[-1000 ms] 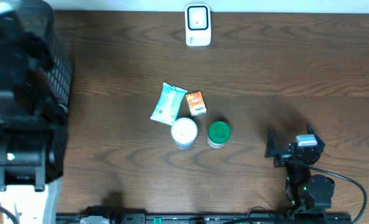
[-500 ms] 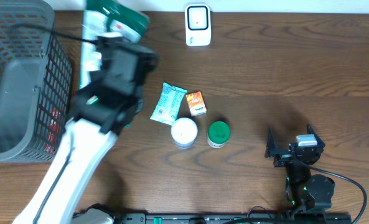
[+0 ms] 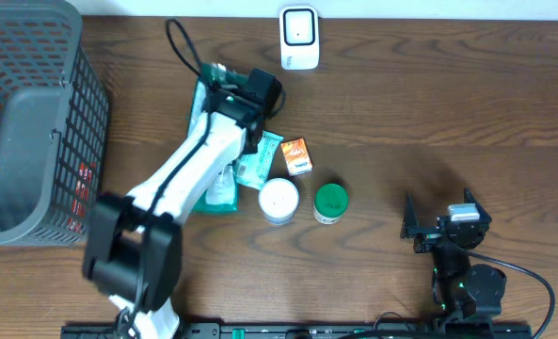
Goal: Scan the item barcode
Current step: 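Lift the gloves pack out of the basket toward the scanner, then lay the gloves pack on the table left of the items and withdraw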
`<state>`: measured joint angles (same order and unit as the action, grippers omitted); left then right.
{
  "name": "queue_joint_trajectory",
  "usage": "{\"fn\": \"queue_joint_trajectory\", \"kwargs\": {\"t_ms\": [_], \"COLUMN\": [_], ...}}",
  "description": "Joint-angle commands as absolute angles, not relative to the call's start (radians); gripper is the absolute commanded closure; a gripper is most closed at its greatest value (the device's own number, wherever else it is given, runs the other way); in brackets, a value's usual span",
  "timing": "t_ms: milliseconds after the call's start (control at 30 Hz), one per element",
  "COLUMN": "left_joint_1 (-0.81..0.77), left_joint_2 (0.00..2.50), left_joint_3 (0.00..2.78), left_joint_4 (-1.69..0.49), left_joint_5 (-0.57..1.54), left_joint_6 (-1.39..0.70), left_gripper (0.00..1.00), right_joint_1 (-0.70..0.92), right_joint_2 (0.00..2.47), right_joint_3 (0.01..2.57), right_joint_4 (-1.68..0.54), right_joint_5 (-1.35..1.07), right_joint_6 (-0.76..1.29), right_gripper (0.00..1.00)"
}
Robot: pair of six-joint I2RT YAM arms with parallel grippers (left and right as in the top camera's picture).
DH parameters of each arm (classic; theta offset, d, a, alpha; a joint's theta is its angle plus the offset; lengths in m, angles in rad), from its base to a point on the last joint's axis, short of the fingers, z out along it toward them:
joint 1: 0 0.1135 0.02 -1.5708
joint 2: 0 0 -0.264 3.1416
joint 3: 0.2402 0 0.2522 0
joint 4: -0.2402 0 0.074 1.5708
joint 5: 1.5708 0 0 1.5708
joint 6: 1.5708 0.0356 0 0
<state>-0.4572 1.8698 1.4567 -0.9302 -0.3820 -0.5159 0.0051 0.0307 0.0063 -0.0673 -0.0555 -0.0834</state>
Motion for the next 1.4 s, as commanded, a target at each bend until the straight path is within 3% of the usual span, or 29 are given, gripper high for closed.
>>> {"fn": "queue_joint_trajectory", "kwargs": {"t_ms": [0,233,967,1367], "left_joint_1": [-0.437,-0.405,-0.402,-0.402], "left_joint_2": [1.943,2.044,2.066,2.066], "left_joint_3": [1.45,1.444,1.402,1.402], "left_joint_4": [-0.926,-0.896,-0.823,-0.776], "left_joint_5": [-0.333,-0.313,0.237,0.271], "left_joint_6": [-0.536,-0.535,-0.416,-0.431], "left_gripper": [0.93,0.93,0.93,0.93], "right_joint_1": [0.006,0.006,0.006,0.006], "right_joint_2": [0.031,0.031,0.031,0.031], "right_joint_3": [0.006,0.006,0.006,0.006], "right_joint_4": [-0.072,-0.072,-0.072,-0.072], "right_joint_5": [-0.054,-0.054,-0.054,-0.054], "right_joint_6": [-0.072,-0.072,-0.072,-0.072], "right_gripper": [0.01,0.01,0.01,0.01]}}
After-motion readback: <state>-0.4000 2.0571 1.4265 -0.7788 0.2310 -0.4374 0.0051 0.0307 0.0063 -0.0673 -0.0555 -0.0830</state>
